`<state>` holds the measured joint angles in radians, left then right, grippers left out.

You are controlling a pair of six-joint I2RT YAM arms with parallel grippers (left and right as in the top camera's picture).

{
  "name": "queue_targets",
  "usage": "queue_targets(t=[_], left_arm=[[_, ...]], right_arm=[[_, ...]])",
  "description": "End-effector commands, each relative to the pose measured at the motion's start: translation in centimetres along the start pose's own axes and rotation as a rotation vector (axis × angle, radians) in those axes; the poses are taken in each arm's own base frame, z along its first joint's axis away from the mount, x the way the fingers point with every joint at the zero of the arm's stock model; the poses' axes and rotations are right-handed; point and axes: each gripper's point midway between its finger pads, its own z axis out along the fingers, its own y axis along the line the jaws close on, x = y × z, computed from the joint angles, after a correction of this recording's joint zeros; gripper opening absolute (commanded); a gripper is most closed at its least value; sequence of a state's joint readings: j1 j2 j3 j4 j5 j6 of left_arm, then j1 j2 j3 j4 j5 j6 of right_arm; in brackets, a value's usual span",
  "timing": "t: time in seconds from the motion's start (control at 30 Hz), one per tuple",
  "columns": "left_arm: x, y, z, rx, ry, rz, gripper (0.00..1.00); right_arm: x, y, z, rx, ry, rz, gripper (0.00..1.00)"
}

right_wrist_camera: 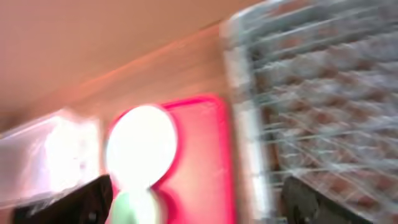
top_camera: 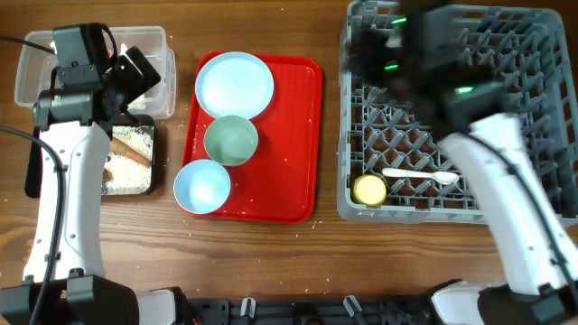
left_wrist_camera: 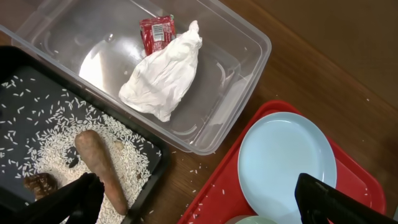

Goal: Sort waste into correct bins and load items into the dishwasher rack
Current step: 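Grasp the green bowl on the red tray with right gripper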

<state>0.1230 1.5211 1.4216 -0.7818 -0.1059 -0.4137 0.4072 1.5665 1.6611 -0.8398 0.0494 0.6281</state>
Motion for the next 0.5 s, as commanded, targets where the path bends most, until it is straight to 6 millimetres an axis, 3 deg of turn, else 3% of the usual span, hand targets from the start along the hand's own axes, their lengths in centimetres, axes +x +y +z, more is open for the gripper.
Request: queue_targets(t=[0.0, 0.17, 0.27, 0.33, 0.47], left_arm=[[-0.3, 0.0, -0.2, 0.002, -0.007, -0.017, 1.00], [-0.3, 0.0, -0.2, 0.002, -0.007, -0.017, 1.00], [-0.3, 0.0, -0.2, 0.002, -0.007, -0.017, 1.00], [-0.3, 0.0, -0.2, 0.002, -0.007, -0.017, 1.00], [-0.3, 0.0, -0.2, 0.002, -0.007, -0.017, 1.00]], right_arm=[[6.1, 5.5, 5.8, -0.088, 0.154, -0.052, 0.83], [13.5, 7.8, 13.8, -0.083, 0.307, -0.029, 0.74], [17.5, 7.7, 17.4, -0.085, 0.402, -0.041, 0.64], [18.9, 7.0, 18.7, -0.064, 0.439, -0.041, 0.59], [20.3, 6.6, 19.3, -0.052, 0.470, -0.048, 0.50]])
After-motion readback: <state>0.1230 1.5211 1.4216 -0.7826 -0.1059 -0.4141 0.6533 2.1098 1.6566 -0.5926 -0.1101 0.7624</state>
